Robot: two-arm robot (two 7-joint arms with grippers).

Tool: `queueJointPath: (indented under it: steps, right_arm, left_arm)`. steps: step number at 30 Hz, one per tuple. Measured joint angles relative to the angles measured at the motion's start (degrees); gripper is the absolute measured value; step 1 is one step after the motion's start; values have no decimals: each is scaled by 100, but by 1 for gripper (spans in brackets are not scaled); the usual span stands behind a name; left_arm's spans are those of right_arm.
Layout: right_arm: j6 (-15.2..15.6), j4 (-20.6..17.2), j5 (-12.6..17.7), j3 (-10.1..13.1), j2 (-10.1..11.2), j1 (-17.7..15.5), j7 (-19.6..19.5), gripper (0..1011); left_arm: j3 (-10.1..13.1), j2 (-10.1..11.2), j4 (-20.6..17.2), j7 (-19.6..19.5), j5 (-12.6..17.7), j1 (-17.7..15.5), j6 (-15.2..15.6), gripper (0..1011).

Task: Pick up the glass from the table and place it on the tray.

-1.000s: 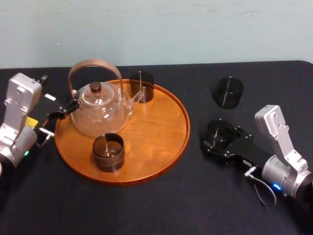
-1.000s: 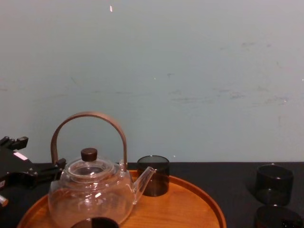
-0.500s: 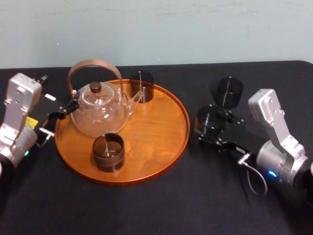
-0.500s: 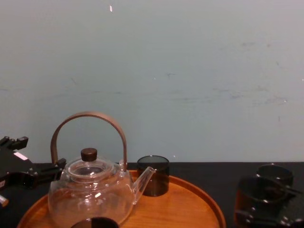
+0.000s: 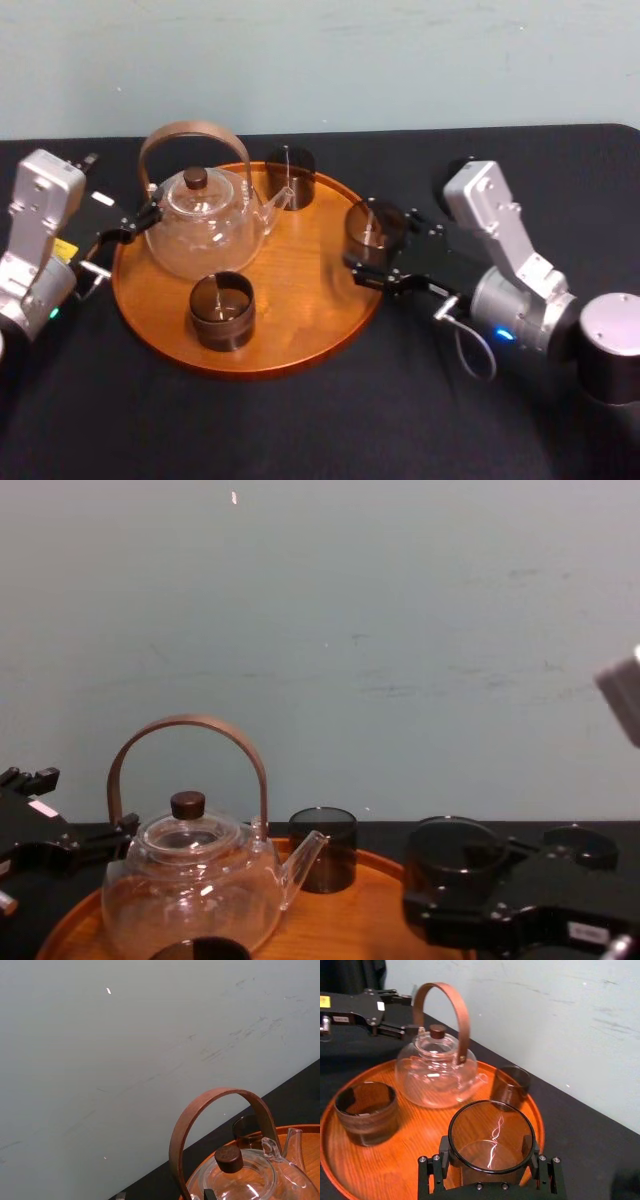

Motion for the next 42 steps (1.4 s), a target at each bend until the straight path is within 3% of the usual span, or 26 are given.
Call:
queueJointPath:
  steps: [13,42]
  right_arm:
    - [-107,363,-108,-338,-312,251,84,908]
    - [-362,1005,-131,-638,-575,461,242,908]
  left_arm:
    - [0,0,0,0,0,0,0,1010]
    - [0,0,0,0,0,0,0,1010]
